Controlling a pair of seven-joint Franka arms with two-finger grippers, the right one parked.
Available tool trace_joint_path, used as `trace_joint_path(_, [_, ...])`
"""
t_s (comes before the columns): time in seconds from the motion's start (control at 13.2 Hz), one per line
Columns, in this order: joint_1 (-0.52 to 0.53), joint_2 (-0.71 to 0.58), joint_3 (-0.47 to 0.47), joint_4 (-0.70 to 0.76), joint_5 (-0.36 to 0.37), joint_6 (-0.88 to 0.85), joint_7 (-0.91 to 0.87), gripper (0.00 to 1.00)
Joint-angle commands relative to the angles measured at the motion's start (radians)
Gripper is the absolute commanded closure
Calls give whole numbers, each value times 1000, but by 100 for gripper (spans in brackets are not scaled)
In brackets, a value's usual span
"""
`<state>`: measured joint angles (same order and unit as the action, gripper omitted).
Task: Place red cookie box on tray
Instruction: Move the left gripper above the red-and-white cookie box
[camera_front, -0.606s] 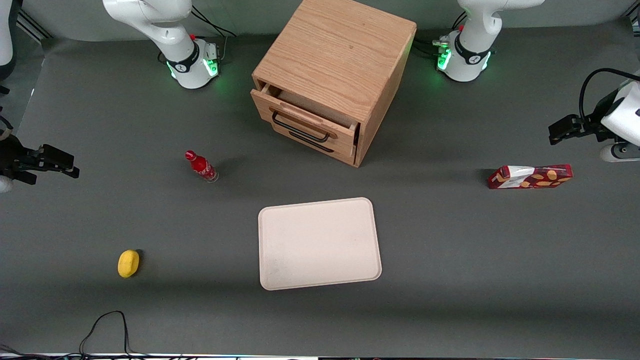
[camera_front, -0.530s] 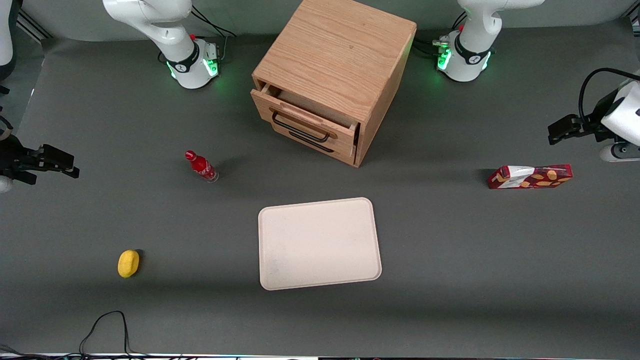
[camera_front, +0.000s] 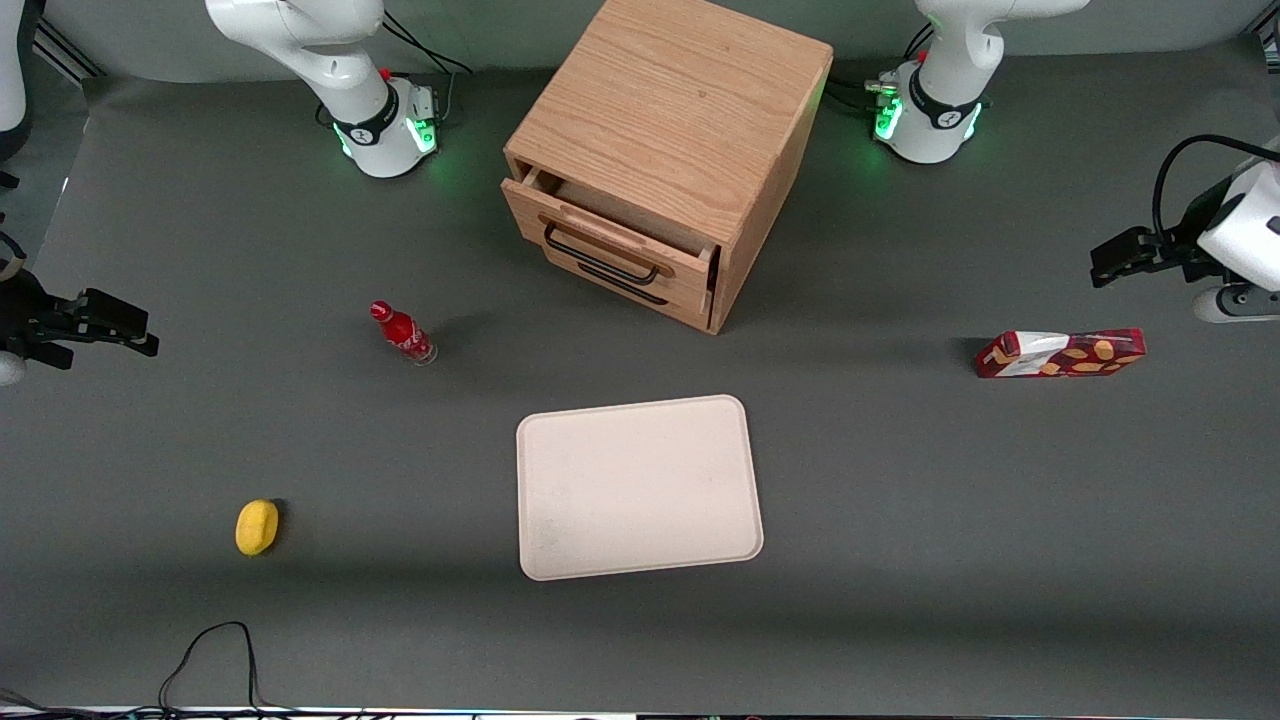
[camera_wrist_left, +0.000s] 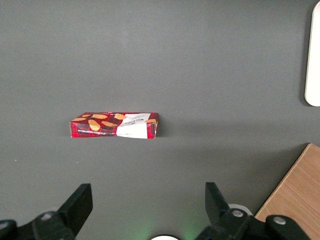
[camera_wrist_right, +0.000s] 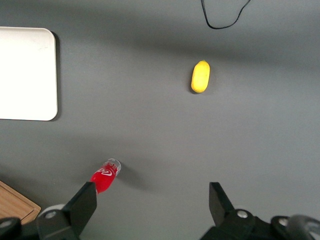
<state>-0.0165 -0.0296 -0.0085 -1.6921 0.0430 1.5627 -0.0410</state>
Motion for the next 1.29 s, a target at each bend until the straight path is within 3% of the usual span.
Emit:
trace_joint_path(0.0, [-8,7,4,15,5,-47,1,0])
trace_joint_path(0.15, [-7,5,7,15,8,-58,6,0])
trace_joint_path(0.3, [-7,-3,7,14,67,-84,15,0])
trace_joint_path(0.45, [-2,-9,16,8,69,-87,116,0])
trace_joint_path(0.68, [61,-10,71,9,49,-82,414,1])
trace_joint_path(0.98, [177,-6,81,11,47,-64,1069,0])
trace_joint_path(1.21, [178,-13,81,6,55,-59,1259,0])
